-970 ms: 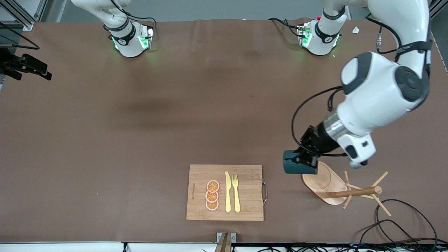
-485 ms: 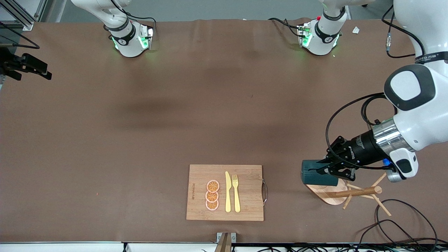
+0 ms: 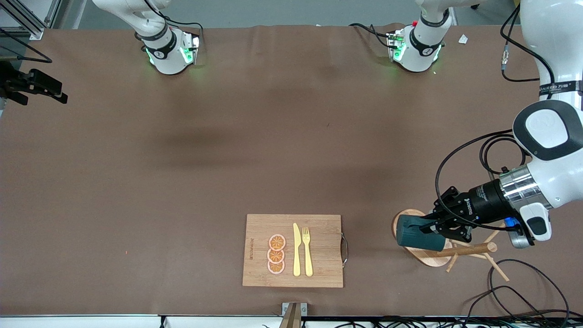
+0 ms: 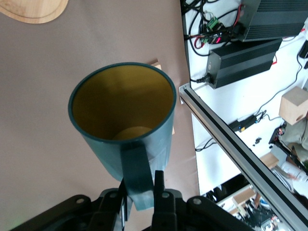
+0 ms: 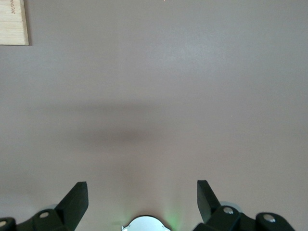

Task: Pass cup and hang on rack
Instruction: 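Hang the mug handle onto a rack peg with the left gripper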

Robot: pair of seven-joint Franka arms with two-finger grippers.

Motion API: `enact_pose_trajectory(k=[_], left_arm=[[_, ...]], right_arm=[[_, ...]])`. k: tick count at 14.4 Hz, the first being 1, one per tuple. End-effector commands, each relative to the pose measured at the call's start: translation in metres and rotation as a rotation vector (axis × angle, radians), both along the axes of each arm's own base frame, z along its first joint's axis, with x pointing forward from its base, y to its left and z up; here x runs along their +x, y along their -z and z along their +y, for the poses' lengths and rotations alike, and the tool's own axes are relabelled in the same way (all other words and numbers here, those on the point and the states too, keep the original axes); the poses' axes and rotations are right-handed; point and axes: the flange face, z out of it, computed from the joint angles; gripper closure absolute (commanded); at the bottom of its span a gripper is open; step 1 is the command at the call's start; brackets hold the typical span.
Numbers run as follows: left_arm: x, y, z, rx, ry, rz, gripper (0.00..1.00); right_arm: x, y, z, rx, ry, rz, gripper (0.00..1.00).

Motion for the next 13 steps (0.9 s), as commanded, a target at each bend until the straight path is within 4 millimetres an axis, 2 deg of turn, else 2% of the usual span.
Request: enact_pose_trajectory(k=[1,2,4,11,13], left_arm=[[0.002,0.011,0.012,-0.066,0.009,0.015,1.00],[0.004,0.015,0.023,-0.077,0.006,0.012,1.00],[0.005,0.022,0.027,-0.073,0.048,-0.015,1.00],[0.007,0.055,0.066,-0.113,0.145,-0.041,1.00],[0.008,0.063,0.084,-0.123,0.148,-0.041,1.00]], right_arm=[[-0.007,-0.006,0.003,-0.021,-0.016,-0.018,0.00],[-0.007,-0.006,0.003,-0.021,-0.016,-0.018,0.00],[-0.007,-0.007,0.003,-0.022,-0.016,-0.022,0.00],[-0.007,-0.008,0.003,-0.022,-0.010,-0.029,0.00],[-0.007,-0.008,0.003,-0.023,-0.010,-0.030,0.00]])
